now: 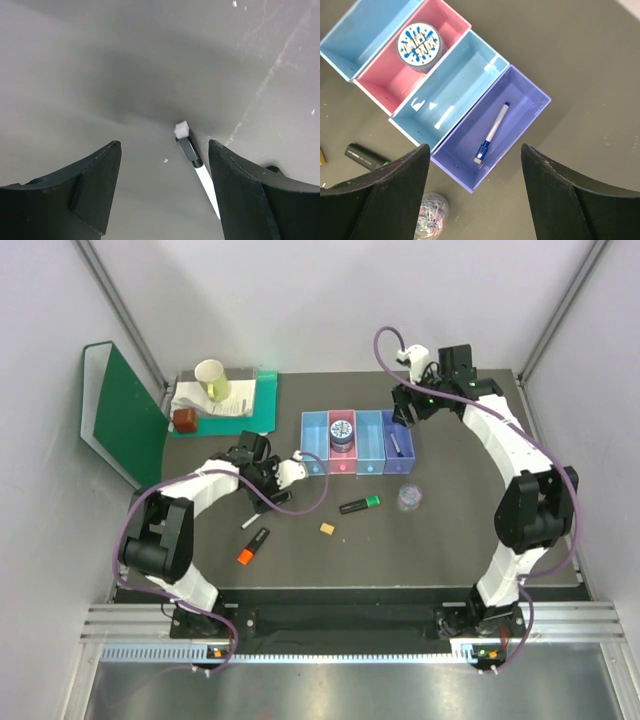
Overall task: Sort the stationery into containers
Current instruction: Place the stationery in the storage box, then pick up the pen from the center of the board.
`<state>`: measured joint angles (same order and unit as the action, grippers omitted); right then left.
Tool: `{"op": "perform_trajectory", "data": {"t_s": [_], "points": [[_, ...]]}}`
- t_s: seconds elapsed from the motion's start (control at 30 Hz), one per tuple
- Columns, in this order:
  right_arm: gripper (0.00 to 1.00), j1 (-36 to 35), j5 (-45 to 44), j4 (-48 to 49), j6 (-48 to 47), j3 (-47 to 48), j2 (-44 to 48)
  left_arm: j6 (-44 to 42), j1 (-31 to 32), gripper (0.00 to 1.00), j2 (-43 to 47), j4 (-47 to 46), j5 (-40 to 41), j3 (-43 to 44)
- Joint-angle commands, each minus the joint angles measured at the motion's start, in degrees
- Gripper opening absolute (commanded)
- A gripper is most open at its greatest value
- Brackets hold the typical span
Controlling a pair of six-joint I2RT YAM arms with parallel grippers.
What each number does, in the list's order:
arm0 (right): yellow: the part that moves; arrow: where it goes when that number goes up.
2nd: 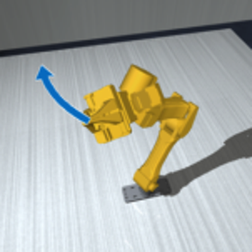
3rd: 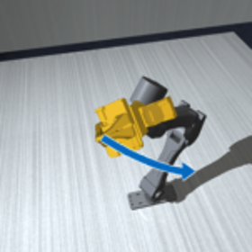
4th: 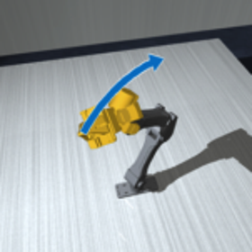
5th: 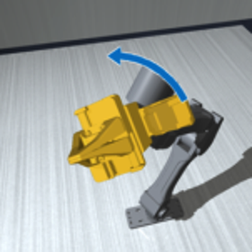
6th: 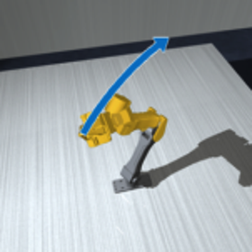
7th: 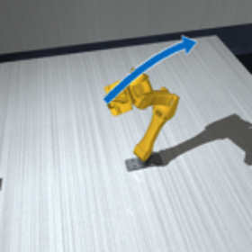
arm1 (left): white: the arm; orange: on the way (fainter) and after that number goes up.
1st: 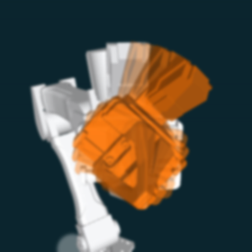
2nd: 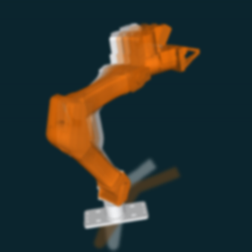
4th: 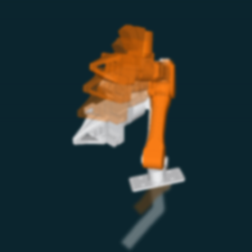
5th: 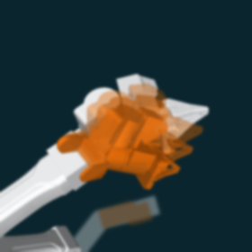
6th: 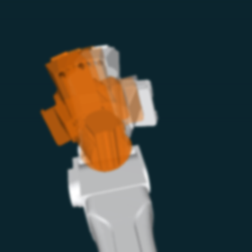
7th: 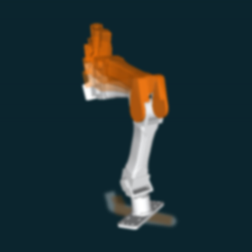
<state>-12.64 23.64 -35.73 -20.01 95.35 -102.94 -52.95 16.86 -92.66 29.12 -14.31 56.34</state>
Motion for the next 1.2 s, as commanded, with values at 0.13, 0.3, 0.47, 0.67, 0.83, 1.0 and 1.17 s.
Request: {"op": "perform_trajectory", "data": {"t_s": [0.13,0.3,0.47,0.67,0.83,1.0,1.17], "points": [[0.73,-0.5,-0.4,-1.1,0.1,2.6,4.1,-1.1,-1.0,0.71,-1.8,-1.9,-1.9,-2.5],[0.73,-0.8,-0.5,-1.4,1.1,1.9,5.5,-0.8,-1.0,0.58,-3.9,-2.5,-3.1,-2.9],[0.73,-1.1,-1.7,-2.2,-0.2,-0.2,7.5,-0.3,-1.0,0.23,-5.2,-2.9,-3.6,-2.1],[0.73,-1.0,-3.5,-2.9,-0.7,-0.5,8.7,-0.2,-1.0,0.1,-3.8,1.4,-4.9,1.9],[0.73,-0.4,-6.2,-2.1,-0.3,-1.1,9.8,-0.5,-1.0,0.03,1.2,8.2,-6.5,7.2],[0.73,0.3,-4.1,-3.0,1.5,-2.1,10.6,-3.7,-0.4,0.0,7.8,12.8,-9.4,13.0],[0.75,1.6,3.2,-3.9,7.6,-1.0,10.0,-13.6,4.9,0.0,14.2,12.7,-9.7,13.8]]}}
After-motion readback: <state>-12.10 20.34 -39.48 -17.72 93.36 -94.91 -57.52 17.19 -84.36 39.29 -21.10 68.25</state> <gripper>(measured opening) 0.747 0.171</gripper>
